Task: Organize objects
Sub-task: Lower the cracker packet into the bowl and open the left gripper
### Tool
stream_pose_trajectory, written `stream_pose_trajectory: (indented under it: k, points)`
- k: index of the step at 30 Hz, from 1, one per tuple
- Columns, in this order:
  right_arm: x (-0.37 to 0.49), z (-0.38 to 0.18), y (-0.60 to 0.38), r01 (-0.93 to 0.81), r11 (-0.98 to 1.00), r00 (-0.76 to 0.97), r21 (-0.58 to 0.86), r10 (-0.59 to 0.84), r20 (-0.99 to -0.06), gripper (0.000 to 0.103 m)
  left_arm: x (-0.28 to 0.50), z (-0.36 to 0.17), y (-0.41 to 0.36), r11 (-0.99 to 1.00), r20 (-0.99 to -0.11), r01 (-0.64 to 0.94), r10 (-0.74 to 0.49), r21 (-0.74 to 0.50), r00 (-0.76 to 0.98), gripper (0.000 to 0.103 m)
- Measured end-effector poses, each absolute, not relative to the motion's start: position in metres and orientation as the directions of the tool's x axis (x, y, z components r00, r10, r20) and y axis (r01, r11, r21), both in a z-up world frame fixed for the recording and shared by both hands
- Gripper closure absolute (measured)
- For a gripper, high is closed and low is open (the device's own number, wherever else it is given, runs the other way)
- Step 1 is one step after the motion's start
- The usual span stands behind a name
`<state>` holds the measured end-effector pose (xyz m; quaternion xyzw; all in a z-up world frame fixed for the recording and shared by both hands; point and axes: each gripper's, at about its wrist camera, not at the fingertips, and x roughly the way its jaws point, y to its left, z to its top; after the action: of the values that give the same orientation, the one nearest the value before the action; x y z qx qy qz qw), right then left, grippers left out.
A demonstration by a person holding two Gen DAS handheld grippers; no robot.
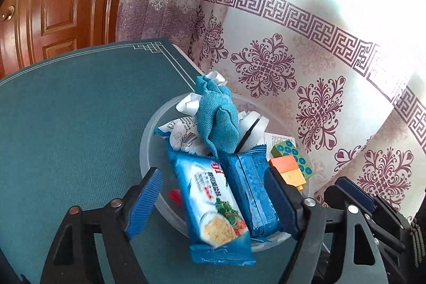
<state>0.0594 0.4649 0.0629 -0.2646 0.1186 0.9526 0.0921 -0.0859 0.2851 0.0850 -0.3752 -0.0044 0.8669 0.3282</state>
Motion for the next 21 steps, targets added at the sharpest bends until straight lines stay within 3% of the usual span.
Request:
stream_pose_trajectory:
  k: [10,21]
  points:
    - [0.063,0.066,0.466,-0.246,-0.954,-0.842,0.172,0.122,-0.525,0.067,-0.067,0.093,0.245,-0.818,-0.628,-0.546,0.523,-0.181,-0.576,0.013]
    - [0.065,0.064,0.462,-0.232,-0.959,-0.838,0.163,0.112,-0.533,0.067,-0.062,0.065,0.247,-0.83,-0.682,-0.552,0.452,-0.084,-0.575,0.013]
